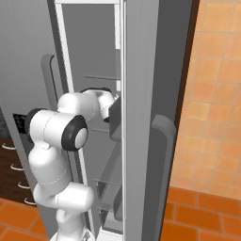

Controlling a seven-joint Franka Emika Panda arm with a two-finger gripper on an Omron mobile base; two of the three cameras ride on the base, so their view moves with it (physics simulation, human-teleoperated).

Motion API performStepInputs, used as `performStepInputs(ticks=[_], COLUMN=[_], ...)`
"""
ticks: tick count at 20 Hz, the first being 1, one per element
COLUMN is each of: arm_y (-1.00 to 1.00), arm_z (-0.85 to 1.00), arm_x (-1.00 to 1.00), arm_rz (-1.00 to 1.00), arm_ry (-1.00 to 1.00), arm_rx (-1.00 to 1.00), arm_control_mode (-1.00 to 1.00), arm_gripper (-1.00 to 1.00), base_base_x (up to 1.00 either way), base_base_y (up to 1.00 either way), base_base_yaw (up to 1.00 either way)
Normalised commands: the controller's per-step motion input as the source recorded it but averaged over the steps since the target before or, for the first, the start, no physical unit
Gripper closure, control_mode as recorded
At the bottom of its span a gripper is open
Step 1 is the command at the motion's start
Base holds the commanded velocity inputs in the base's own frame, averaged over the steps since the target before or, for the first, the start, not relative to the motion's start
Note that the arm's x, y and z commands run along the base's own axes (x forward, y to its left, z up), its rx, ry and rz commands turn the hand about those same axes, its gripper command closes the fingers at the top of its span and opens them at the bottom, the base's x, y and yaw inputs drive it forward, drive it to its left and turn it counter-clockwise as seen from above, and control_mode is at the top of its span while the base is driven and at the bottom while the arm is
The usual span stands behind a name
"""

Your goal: Place one broccoli and one chicken drumstick in each tupperware on the nearby counter, to pack two identical lunches.

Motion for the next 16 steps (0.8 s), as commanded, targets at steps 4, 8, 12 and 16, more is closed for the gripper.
performStepInputs(ticks=[4, 8, 12, 16], arm_y=[0.01, 0.00, 0.10, 0.13], arm_z=[0.00, 0.17, 0.64, 0.59], arm_x=[-0.52, -0.57, -0.62, -0.83], arm_rz=[0.00, 0.02, 0.16, 0.20], arm_ry=[-0.01, 0.02, 0.12, 0.14], arm_rx=[0.10, 0.00, -0.25, -0.14], arm_control_mode=[-1.00, -1.00, -1.00, -1.00], arm_gripper=[1.00, 1.00, 1.00, 1.00], base_base_x=[0.00, 0.00, 0.00, 0.00], base_base_y=[0.00, 0.00, 0.00, 0.00], base_base_yaw=[0.00, 0.00, 0.00, 0.00])
